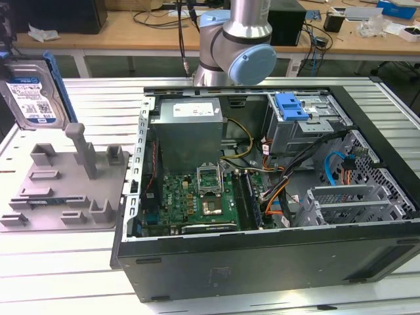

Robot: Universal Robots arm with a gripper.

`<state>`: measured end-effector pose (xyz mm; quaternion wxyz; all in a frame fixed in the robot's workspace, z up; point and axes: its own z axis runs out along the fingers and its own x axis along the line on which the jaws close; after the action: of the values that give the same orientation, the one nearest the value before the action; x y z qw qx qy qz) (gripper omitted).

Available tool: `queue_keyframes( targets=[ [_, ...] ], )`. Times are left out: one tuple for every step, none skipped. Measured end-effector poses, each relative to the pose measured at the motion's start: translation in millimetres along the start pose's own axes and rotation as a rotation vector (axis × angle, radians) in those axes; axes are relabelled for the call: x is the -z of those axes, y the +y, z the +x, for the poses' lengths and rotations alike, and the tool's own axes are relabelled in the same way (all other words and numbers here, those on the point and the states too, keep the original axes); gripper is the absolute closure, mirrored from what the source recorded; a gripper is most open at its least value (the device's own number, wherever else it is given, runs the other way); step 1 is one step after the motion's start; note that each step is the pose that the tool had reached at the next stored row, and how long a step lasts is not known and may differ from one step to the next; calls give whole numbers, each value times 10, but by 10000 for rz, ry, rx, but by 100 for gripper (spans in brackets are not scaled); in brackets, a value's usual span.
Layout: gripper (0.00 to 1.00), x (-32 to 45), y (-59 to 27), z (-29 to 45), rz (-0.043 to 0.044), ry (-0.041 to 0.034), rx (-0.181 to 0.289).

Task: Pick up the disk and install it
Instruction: 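Pick up the disk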

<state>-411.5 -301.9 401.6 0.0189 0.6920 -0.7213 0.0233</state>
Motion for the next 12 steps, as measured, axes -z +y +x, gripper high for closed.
queue_keyframes(
  targets=[
    [63, 25, 0, 2, 1, 0, 0],
    [63, 50, -1, 3, 2, 0, 0],
    [63, 86, -1, 5, 0, 0, 0],
    [63, 113, -1, 7, 1, 0, 0],
    [63, 155, -2, 9, 1, 0, 0],
    [63, 181, -2, 11, 2, 0, 0],
    [63, 212, -2, 13, 1, 0, 0],
    [63, 237, -2, 14, 1, 0, 0],
    [63, 266, -2, 16, 1, 0, -1],
    [63, 295, -2, 18, 1, 0, 0],
    [63, 323, -3, 19, 1, 0, 0],
    [63, 371, -3, 22, 1, 0, 0]
  ],
)
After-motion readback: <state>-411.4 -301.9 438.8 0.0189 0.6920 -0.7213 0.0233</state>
